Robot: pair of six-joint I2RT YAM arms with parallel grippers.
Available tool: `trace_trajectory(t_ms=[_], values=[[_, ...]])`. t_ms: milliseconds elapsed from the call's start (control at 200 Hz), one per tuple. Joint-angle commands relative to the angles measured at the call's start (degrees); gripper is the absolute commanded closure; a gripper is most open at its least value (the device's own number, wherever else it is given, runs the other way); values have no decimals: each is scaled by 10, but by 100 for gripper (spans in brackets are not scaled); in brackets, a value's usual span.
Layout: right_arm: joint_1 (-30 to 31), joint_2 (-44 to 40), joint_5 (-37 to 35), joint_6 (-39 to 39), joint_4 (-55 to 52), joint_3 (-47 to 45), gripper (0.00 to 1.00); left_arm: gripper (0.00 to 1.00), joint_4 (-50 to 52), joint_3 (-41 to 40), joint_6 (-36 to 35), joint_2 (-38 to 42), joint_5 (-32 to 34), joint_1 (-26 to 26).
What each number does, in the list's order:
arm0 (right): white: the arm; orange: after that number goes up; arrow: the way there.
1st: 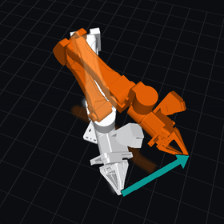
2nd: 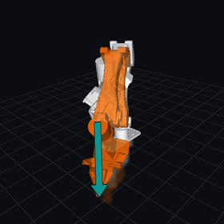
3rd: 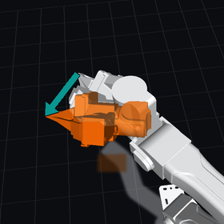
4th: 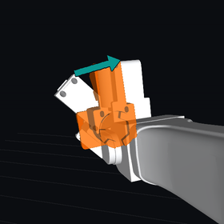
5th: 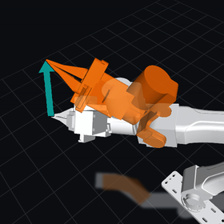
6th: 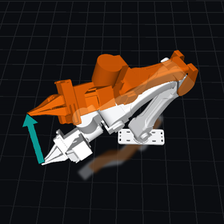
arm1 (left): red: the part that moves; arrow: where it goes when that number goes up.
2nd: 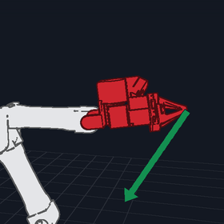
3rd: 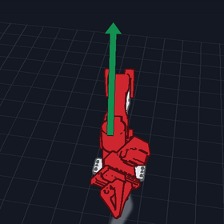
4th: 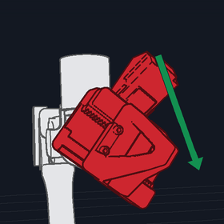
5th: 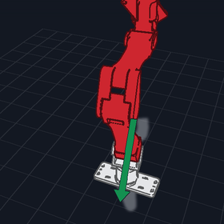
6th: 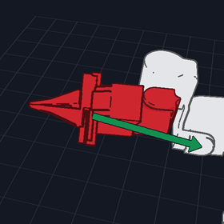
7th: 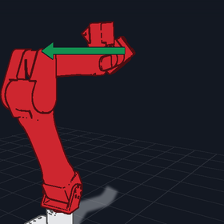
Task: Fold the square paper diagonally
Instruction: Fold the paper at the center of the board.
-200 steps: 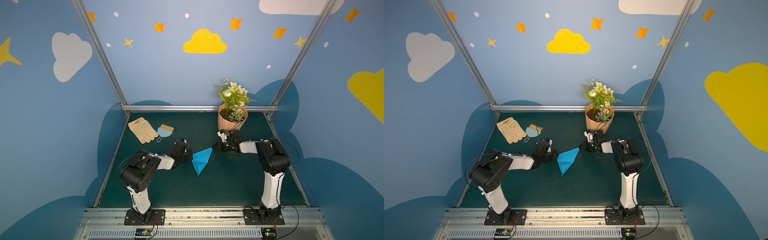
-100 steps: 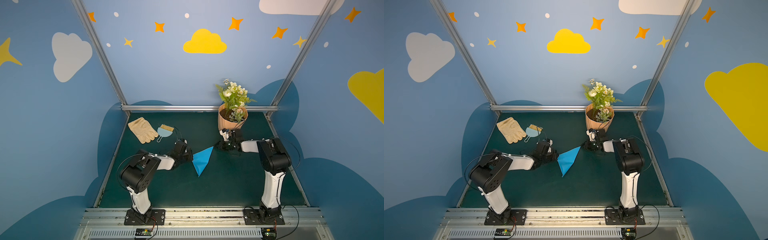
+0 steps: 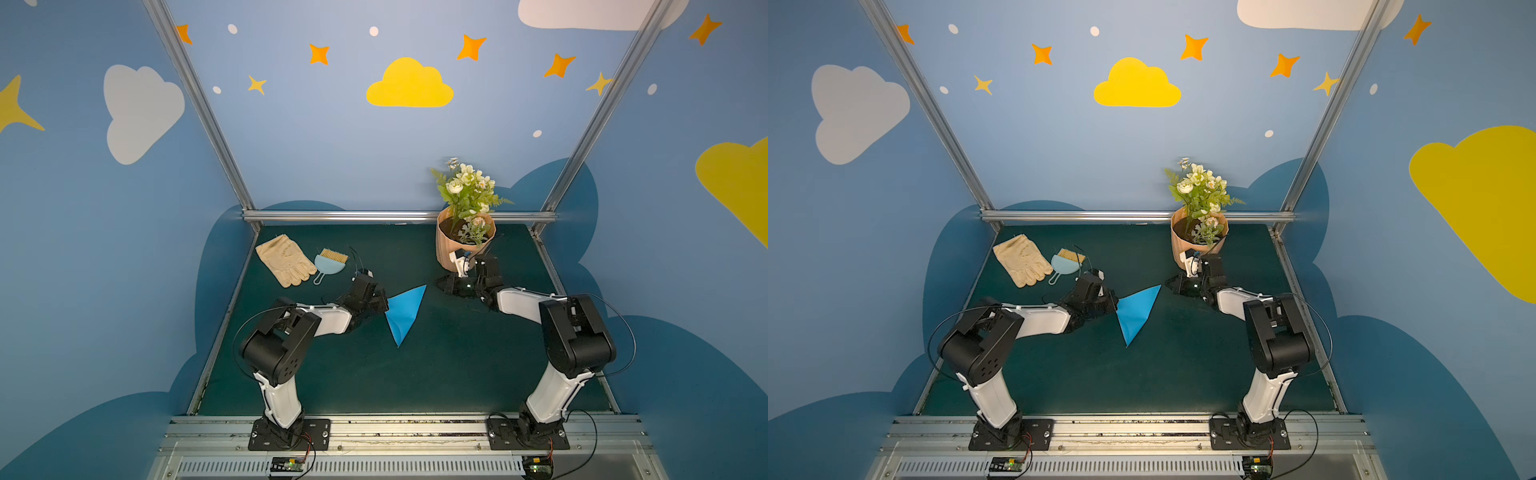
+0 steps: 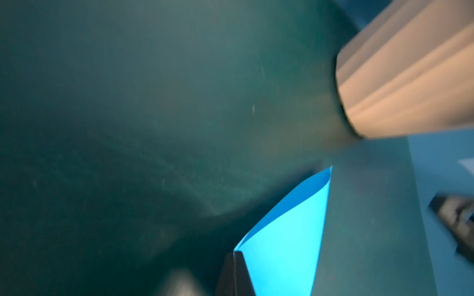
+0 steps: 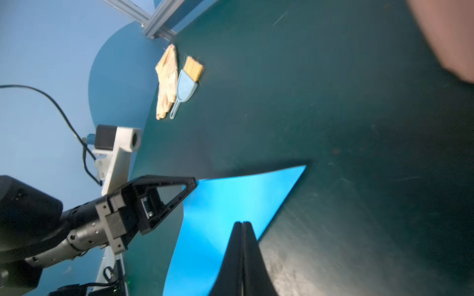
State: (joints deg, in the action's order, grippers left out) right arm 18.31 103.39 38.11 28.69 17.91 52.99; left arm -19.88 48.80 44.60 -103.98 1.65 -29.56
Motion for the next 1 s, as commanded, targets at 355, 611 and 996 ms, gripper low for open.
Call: trace_trajectory(t_ms=[355, 611, 996], values=[[35, 119, 32, 61, 27, 59, 96, 98, -54, 68, 77, -112, 46, -3], [36, 157, 54, 53, -9, 88, 96, 98, -64, 62, 87, -117, 43, -5], [37, 151, 109, 17, -37, 41, 97, 98, -60, 60, 94, -115, 45, -7]])
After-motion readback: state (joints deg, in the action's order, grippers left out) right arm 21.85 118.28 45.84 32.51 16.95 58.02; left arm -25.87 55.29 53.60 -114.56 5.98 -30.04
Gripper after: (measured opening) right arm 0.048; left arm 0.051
